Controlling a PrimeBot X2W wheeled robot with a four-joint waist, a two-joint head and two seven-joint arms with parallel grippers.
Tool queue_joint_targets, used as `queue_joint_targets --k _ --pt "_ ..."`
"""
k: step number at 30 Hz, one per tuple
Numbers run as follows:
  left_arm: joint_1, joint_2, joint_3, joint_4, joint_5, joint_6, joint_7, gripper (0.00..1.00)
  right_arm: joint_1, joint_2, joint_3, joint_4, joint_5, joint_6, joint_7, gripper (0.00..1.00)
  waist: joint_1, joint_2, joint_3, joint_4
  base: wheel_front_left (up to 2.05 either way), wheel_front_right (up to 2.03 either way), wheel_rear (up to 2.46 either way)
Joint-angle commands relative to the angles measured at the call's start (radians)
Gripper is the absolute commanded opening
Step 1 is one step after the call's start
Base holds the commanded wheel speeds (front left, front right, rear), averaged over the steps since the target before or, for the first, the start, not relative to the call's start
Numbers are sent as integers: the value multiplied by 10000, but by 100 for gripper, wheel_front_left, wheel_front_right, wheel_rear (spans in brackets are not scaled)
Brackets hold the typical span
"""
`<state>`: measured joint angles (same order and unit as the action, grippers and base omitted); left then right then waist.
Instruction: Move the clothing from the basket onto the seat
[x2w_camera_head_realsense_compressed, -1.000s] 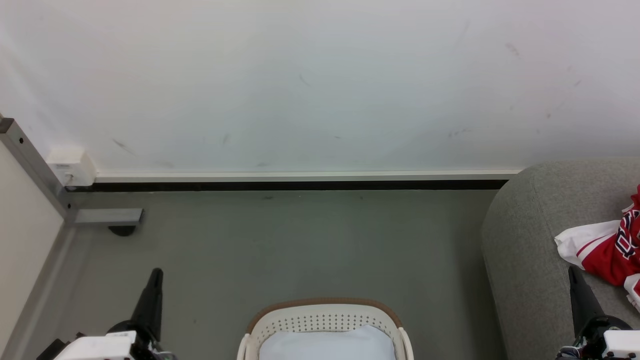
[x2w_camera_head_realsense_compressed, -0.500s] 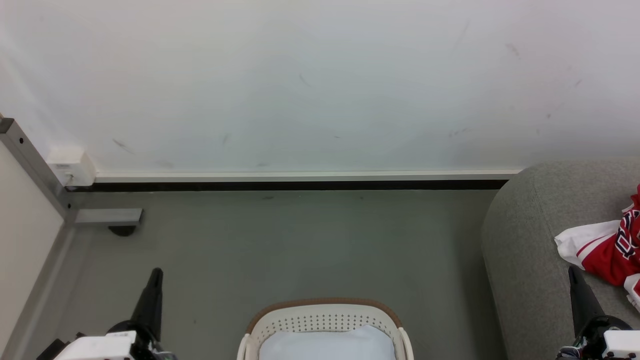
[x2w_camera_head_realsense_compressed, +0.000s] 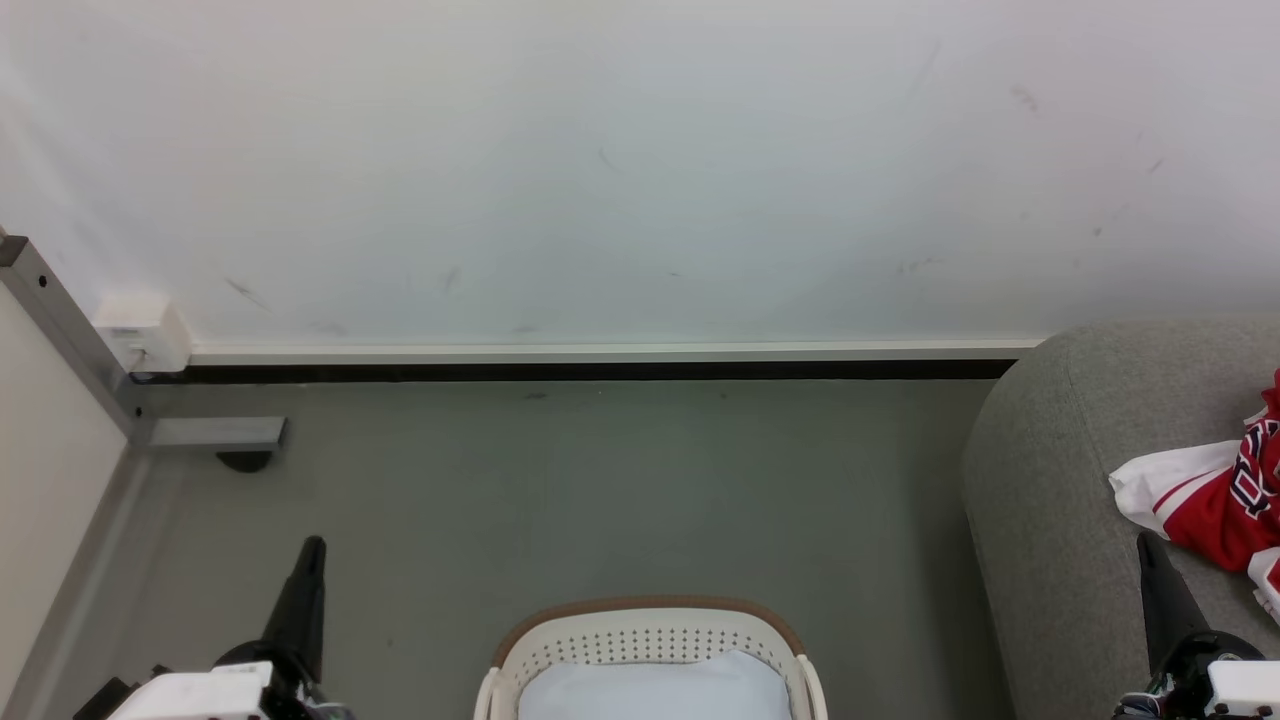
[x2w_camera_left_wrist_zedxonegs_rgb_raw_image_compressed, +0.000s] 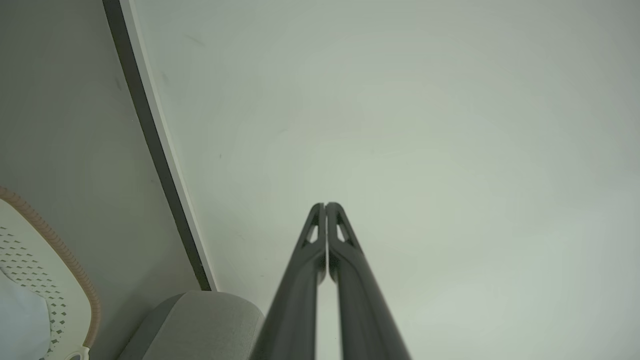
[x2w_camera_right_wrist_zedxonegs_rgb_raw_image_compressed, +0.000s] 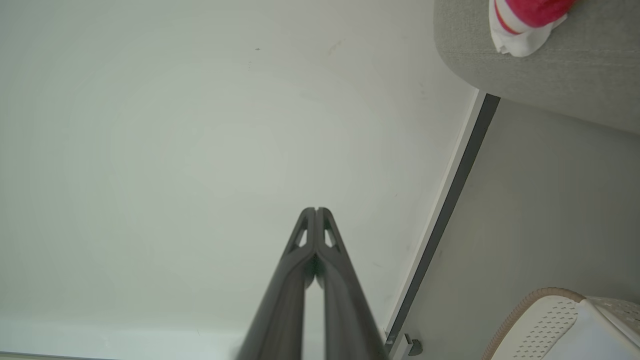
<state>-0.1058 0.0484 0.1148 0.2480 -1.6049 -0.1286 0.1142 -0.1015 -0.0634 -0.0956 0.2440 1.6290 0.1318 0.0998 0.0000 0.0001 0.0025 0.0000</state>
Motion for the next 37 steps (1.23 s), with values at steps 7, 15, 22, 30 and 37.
queue_joint_targets --k 7,15,22,30,37 --pt "-91 19 14 -30 -140 -39 39 0 -136 -3 -37 25 -31 -21 35 0 0 -1 0 0 0 0 0" --pt "-91 19 13 -30 -140 -39 38 0 -139 12 -54 27 -54 -21 44 0 0 -1 0 0 0 0 0" --pt "-91 19 13 -31 -141 -39 38 0 -141 22 -69 28 -64 -21 43 0 0 -1 0 0 0 0 0" --pt "-91 19 12 -31 -141 -39 37 0 -142 31 -83 28 -79 -21 62 0 0 -1 0 0 0 0 0" --pt "-91 19 11 -31 -142 -39 37 0 -144 40 -94 29 -87 -21 76 0 0 -1 0 0 0 0 0"
